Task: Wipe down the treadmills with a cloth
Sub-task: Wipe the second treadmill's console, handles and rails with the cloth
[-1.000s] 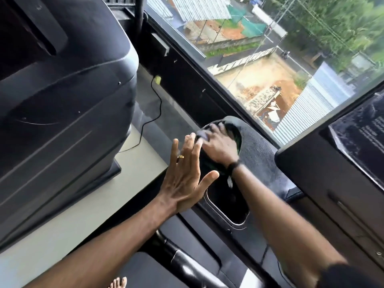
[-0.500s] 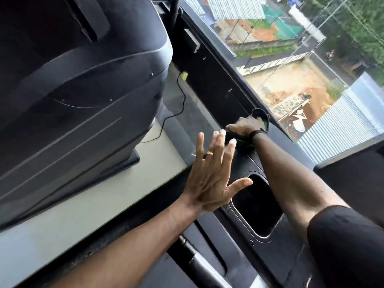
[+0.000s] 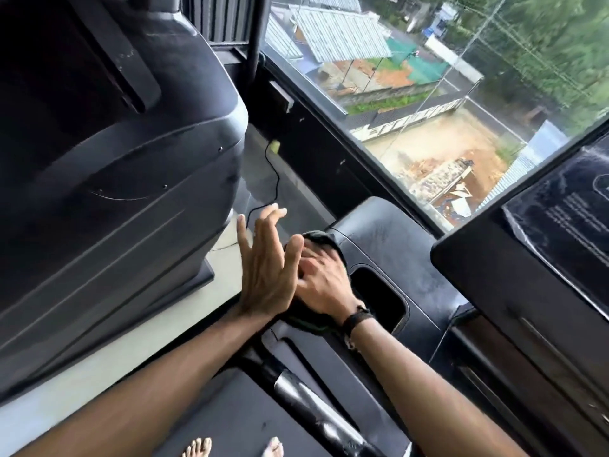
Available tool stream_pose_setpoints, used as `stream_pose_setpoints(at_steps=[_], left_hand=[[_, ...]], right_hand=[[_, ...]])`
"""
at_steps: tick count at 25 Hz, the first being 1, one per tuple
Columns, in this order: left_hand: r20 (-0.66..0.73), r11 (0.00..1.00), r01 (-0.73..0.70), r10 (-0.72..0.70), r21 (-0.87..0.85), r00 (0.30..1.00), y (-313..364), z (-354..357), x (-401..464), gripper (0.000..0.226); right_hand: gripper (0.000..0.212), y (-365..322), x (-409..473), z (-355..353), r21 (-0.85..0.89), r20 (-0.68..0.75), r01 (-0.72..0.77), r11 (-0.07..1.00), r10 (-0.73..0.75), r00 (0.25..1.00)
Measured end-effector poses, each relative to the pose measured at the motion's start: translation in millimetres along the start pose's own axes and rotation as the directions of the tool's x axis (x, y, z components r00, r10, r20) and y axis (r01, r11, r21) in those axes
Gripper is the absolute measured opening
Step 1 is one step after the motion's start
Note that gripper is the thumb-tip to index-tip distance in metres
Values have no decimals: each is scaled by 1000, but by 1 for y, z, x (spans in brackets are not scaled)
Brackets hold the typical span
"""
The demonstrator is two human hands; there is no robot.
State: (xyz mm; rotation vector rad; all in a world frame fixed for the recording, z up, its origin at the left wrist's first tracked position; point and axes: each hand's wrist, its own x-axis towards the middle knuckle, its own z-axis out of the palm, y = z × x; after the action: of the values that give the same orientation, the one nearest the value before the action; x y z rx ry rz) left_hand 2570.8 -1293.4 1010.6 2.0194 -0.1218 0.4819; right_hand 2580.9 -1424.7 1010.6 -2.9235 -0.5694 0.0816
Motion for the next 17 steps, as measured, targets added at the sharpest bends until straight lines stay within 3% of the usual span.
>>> stream_pose_setpoints(at_steps=[2,4,6,10,15,17], left_hand=[[38,1000,13,-14,25,999,-9,-8,-6,67],[18,996,49,-50,78,999,-18,-15,-15,64],[15,989,66,-68,131,998,-21,-20,-25,57],[38,973,70,-80,222,996,-18,-19,-27,57],[60,972,100,-115,211,992,-13,-2,-11,65],[115,979,26,-50,200,992,-6,2,-13,67]], right_hand=[[46,44,20,-7,-88,-44,-227,970,224,974],[56,79,49,-13,-180,39,-413,893,426,904],[58,85,72,-8,-232,131,-467,853,504,854],[53,32,59,6,-212,172,-306,928,344,923],[59,-32,-12,17,-34,12,-159,987,159,987],[71,-40,-41,22,-21,-69,-139,990,137,988]])
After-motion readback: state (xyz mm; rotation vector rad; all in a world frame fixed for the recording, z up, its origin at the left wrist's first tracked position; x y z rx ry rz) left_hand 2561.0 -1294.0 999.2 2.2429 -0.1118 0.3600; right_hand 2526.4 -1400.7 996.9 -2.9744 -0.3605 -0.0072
